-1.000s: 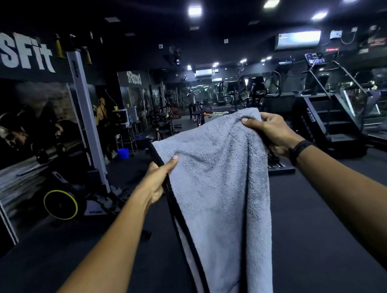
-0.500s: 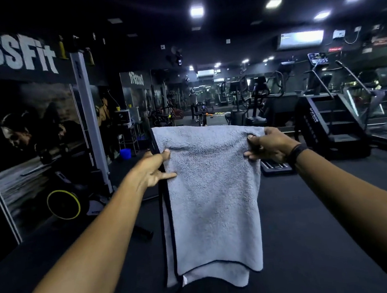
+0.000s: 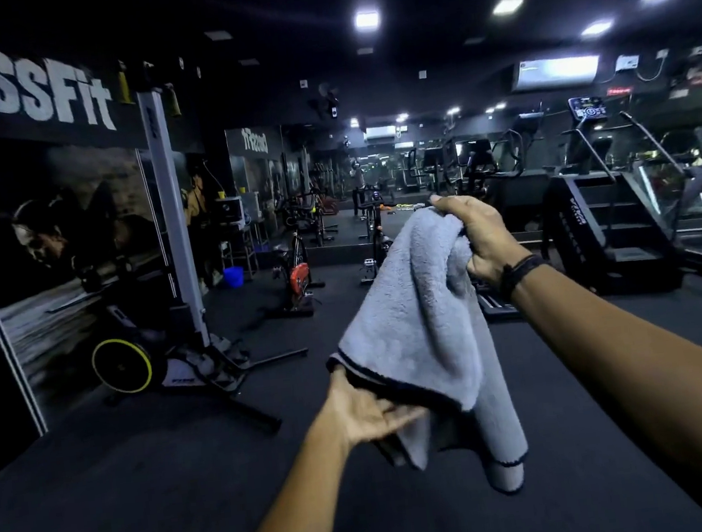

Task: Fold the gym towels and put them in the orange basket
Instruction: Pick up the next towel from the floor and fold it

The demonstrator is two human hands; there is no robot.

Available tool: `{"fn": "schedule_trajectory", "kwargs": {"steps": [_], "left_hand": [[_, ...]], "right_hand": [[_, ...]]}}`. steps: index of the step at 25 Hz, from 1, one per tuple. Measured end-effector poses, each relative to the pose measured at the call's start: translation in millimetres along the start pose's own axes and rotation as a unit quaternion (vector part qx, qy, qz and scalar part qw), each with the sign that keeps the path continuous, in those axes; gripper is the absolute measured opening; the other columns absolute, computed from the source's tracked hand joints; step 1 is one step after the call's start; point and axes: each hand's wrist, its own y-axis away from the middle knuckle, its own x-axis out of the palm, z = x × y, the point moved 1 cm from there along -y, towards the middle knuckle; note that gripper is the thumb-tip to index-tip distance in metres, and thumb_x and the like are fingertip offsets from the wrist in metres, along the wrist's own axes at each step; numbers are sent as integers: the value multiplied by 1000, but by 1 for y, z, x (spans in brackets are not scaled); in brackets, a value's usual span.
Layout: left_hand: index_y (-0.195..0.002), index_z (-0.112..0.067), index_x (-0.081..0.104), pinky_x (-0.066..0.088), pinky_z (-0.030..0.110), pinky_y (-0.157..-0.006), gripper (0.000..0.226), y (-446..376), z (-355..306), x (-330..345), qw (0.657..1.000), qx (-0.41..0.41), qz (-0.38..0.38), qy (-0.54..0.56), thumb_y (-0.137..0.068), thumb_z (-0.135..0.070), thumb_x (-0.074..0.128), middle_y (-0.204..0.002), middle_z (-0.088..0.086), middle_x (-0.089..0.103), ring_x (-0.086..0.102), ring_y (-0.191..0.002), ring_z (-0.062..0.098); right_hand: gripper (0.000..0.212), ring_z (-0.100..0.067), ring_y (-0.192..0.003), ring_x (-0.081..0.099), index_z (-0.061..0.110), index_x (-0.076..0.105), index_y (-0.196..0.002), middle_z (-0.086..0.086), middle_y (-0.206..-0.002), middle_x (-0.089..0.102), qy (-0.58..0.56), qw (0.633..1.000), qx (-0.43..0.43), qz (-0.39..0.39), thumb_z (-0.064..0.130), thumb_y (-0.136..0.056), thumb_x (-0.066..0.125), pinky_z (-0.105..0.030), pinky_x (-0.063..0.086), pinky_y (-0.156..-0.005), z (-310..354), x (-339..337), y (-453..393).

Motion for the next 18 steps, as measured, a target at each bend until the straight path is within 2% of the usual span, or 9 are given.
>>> {"fn": "schedule_trajectory", "kwargs": {"steps": [2, 4, 7, 9, 11, 13, 15, 17, 18], "left_hand": [[-132, -12, 55, 30, 68, -102, 114, -4, 3, 4, 997, -16, 72, 9, -67, -95, 10, -123, 20, 63, 52, -120, 41], [-123, -12, 60, 27, 67, -102, 118, -8, -12, 5, 996, 53, 64, 40, -59, -99, 11, -125, 17, 62, 50, -123, 39], [-101, -10, 67, 56, 44, -73, 69, 0, -45, 21, 991, 132, 11, -10, -79, -73, 50, -94, 16, 73, 70, -86, 30], [-88, -12, 65, 57, 30, -51, 23, 5, -61, 36, 980, 156, -28, -122, -91, -34, 60, -68, 9, 73, 70, -58, 20], [-91, -10, 63, 53, 24, -42, 9, 8, -72, 52, 964, 169, -55, -197, -93, -8, 55, -60, 5, 69, 65, -46, 15], [-118, -12, 57, 54, 27, -49, 30, 8, -85, 63, 957, 196, -60, -207, -91, 0, 54, -81, 8, 69, 64, -55, 17], [-138, -23, 42, 54, 27, -53, 57, 13, -94, 72, 953, 231, -49, -190, -89, 4, 54, -108, 11, 63, 62, -62, 17], [-145, -29, 34, 53, 24, -46, 70, 21, -98, 82, 944, 256, -28, -207, -88, 7, 53, -126, 11, 57, 62, -67, 17], [-146, -32, 33, 53, 24, -46, 73, 24, -99, 87, 940, 265, -16, -212, -88, 9, 53, -129, 10, 56, 62, -72, 18]], "right_hand": [[18, -15, -61, 60, 9, 58, -71, -3, -63, 61, -26, 999, 22, 10, 5, -88, 64, -27, 54, -64, 2, -3, 4], [21, -9, -50, 54, 12, 57, -69, 2, -53, 54, -61, 994, 88, 34, 14, -90, 62, -20, 51, -56, 10, -17, 6], [26, -7, -44, 46, 14, 55, -74, 6, -45, 45, -17, 984, 177, 13, 33, -79, 72, -14, 40, -52, 21, -51, 7], [31, -8, -41, 49, 14, 57, -65, 5, -43, 46, 93, 969, 230, 13, 35, -83, 70, -18, 42, -47, 21, -69, 13], [32, -13, -44, 61, 9, 64, -61, -1, -51, 60, 188, 942, 275, 30, 30, -85, 67, -20, 51, -45, 17, -85, 21], [30, -19, -67, 70, 1, 69, -85, -11, -83, 70, 236, 917, 314, 61, 30, -78, 74, -27, 58, -61, 12, -98, 29], [55, -27, -97, 67, -2, 68, -108, -18, -115, 66, 284, 882, 363, 93, 39, -73, 78, -33, 54, -86, 6, -104, 39], [57, -24, -109, 64, 3, 66, -116, -13, -120, 67, 299, 864, 388, 120, 45, -79, 71, -33, 50, -96, -3, -102, 49], [46, -18, -102, 67, 8, 67, -113, -7, -112, 71, 300, 860, 390, 134, 44, -86, 63, -27, 53, -89, -10, -99, 53]]}}
